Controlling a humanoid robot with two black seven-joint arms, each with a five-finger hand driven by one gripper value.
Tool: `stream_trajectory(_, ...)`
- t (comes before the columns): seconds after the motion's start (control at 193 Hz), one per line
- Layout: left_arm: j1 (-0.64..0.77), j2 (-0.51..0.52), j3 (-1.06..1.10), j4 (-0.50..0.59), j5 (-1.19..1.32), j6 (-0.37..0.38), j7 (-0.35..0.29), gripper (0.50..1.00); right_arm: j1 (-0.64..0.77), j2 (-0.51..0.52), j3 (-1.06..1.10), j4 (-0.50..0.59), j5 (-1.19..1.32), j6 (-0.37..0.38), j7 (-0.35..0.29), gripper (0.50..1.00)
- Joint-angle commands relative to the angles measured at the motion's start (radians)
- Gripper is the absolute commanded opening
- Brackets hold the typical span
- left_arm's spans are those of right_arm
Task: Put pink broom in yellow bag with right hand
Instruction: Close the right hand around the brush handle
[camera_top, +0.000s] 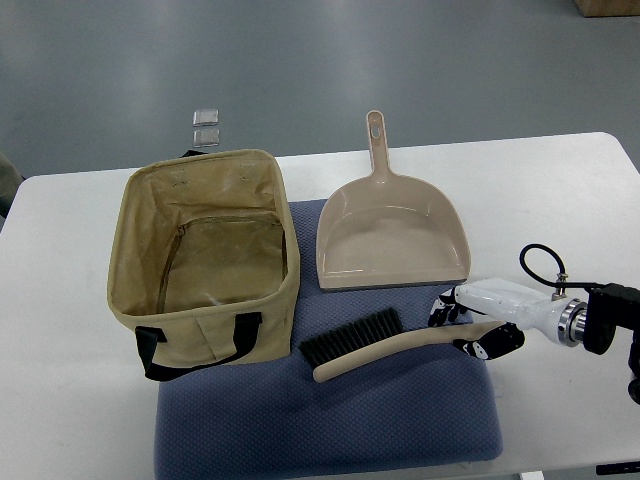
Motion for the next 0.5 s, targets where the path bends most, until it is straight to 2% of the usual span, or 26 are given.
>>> stream_trajectory(0.0, 0.0, 0.0, 0.0, 0.0, 0.0, 0.0, 0.0, 1.0, 0.0, 0.004, -0.001, -0.001, -0.013, 0.002, 0.0, 0.65)
stream_trajectory(0.104, 0.0, 0.0, 0.0, 0.0, 0.0, 0.0, 0.0, 1.0, -0.002, 0.007, -0.001, -0.003, -0.025, 0.003, 0.0, 0.633)
stream_trajectory(0.171, 0.0, 0.0, 0.0, 0.0, 0.0, 0.0, 0.0, 1.0, 0.0, 0.01, -0.001, -0.003, -0.028, 0.003, 0.0, 0.584)
stream_trajectory(0.238, 0.0, 0.0, 0.0, 0.0, 0.0, 0.0, 0.0, 1.0, -0.002, 0.011, -0.001, -0.004, -0.032, 0.003, 0.0, 0.501)
stream_trajectory(0.497, 0.0, 0.0, 0.0, 0.0, 0.0, 0.0, 0.0, 1.0, 0.004, 0.005, 0.019, -0.01, -0.035, -0.012, 0.0, 0.5)
